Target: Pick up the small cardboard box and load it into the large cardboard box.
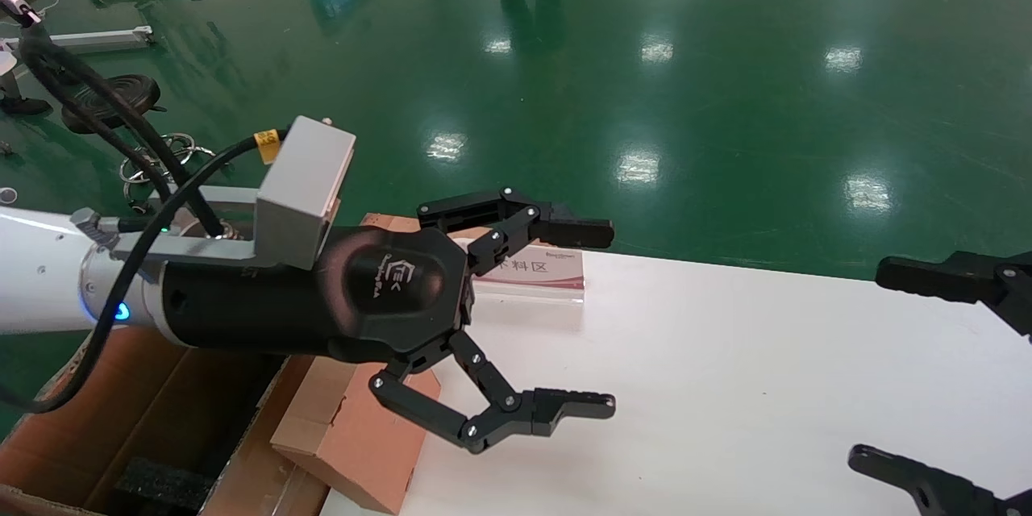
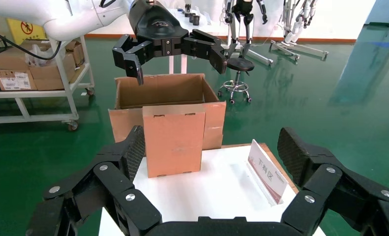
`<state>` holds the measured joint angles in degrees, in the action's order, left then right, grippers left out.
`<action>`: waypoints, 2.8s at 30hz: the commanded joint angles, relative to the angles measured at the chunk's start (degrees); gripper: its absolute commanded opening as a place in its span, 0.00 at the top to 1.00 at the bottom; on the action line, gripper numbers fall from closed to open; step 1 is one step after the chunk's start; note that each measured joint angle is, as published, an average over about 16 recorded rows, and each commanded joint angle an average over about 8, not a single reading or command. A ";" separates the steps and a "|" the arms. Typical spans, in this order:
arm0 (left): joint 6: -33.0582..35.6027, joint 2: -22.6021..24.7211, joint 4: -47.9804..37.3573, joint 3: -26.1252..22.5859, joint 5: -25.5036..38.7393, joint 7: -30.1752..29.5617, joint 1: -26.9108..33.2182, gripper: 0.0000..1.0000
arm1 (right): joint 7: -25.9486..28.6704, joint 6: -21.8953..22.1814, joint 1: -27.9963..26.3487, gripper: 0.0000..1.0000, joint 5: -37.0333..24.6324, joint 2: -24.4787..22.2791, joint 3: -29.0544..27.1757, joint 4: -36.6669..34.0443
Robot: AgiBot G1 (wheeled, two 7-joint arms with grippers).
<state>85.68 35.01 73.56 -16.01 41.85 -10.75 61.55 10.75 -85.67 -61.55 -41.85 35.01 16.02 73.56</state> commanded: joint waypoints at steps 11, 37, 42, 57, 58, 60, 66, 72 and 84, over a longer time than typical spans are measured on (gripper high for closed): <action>-0.02 -0.03 -0.02 -0.02 0.03 -0.05 -0.01 0.00 | 0.00 0.00 0.00 0.00 0.00 0.00 0.00 0.00; -6.67 -10.16 4.01 -10.61 19.98 -40.08 9.12 0.00 | -0.07 0.01 -0.05 0.00 0.06 -0.03 0.11 -0.06; -0.54 -8.39 3.96 -14.84 28.24 -51.11 17.82 0.00 | -0.08 0.02 -0.06 0.00 0.07 -0.03 0.13 -0.06; 5.42 -3.78 4.05 -35.42 42.76 -71.14 38.10 0.00 | -0.11 0.04 -0.07 0.00 0.12 -0.06 0.20 -0.06; 5.46 -3.24 4.05 -37.34 43.13 -71.89 39.63 0.00 | -0.11 0.05 -0.07 0.00 0.12 -0.06 0.20 -0.06; 5.54 -2.17 4.05 -41.23 43.73 -73.29 42.65 0.00 | -0.12 0.05 -0.07 0.00 0.13 -0.07 0.21 -0.06; 5.70 0.69 3.98 -53.47 44.22 -77.29 51.71 0.00 | -0.13 0.06 -0.08 0.00 0.14 -0.08 0.23 -0.06; 5.73 3.32 3.90 -66.35 43.43 -82.29 60.16 0.00 | -0.14 0.07 -0.08 0.00 0.16 -0.09 0.26 -0.06; 3.62 8.81 4.27 -86.56 43.70 -91.48 70.70 0.00 | -0.17 0.09 -0.09 0.00 0.19 -0.11 0.31 -0.06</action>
<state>89.20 42.81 77.77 -100.96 84.52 -100.92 131.52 10.58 -85.58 -61.65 -41.66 34.90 16.32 73.50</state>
